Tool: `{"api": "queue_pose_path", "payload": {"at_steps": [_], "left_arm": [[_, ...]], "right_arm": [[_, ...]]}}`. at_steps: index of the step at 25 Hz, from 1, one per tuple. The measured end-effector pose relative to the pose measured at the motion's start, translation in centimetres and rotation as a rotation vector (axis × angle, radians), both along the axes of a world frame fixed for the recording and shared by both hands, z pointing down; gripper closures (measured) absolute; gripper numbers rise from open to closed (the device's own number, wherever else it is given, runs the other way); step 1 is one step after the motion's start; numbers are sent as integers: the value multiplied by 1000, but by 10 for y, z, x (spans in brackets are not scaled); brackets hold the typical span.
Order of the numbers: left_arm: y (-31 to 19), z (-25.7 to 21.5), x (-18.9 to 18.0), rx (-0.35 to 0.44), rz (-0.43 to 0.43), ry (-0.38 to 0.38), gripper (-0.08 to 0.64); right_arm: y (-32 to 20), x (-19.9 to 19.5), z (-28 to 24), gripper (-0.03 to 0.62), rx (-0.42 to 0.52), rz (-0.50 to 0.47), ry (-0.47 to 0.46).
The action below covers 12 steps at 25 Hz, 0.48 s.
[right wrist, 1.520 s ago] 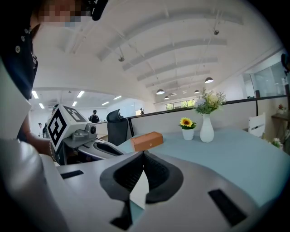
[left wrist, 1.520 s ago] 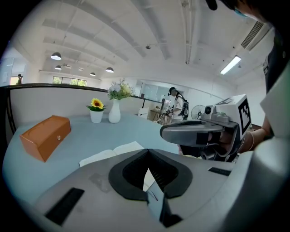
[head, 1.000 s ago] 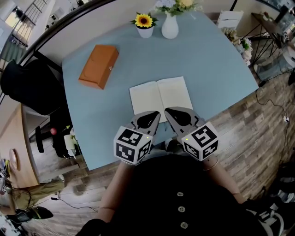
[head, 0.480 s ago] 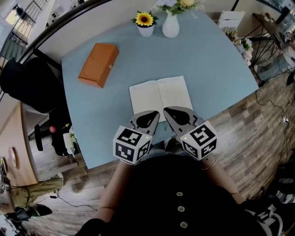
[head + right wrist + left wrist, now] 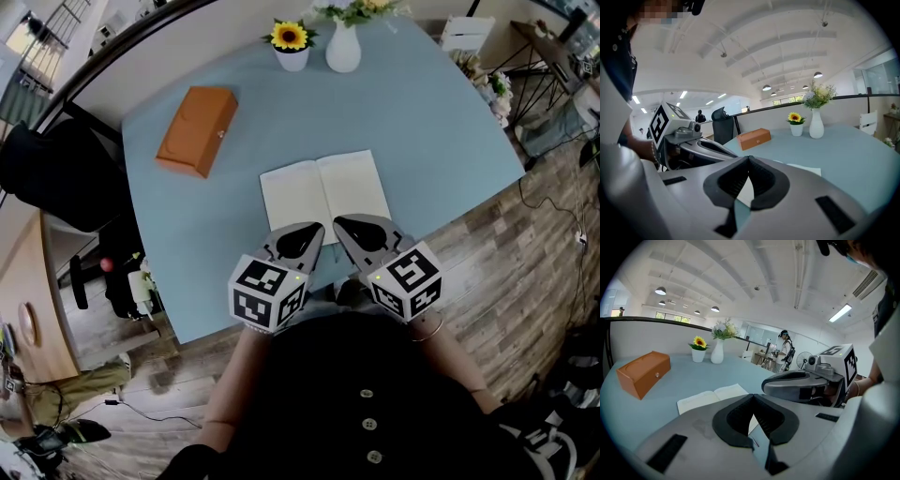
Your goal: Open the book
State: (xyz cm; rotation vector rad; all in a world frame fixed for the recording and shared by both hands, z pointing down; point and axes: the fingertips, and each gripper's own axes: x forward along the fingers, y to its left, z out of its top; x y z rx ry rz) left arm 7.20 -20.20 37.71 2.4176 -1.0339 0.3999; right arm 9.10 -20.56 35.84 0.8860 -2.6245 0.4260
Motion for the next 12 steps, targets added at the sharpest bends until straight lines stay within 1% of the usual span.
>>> {"api": "queue_pose_path", "payload": {"at_steps": [7, 12], "left_arm": [[0, 0, 0, 0, -4, 5, 548], [3, 5, 0, -13, 9, -1, 548]], "right_arm": [[1, 2, 3, 588, -15, 3, 7], [1, 4, 8, 588, -34, 11, 11]]}}
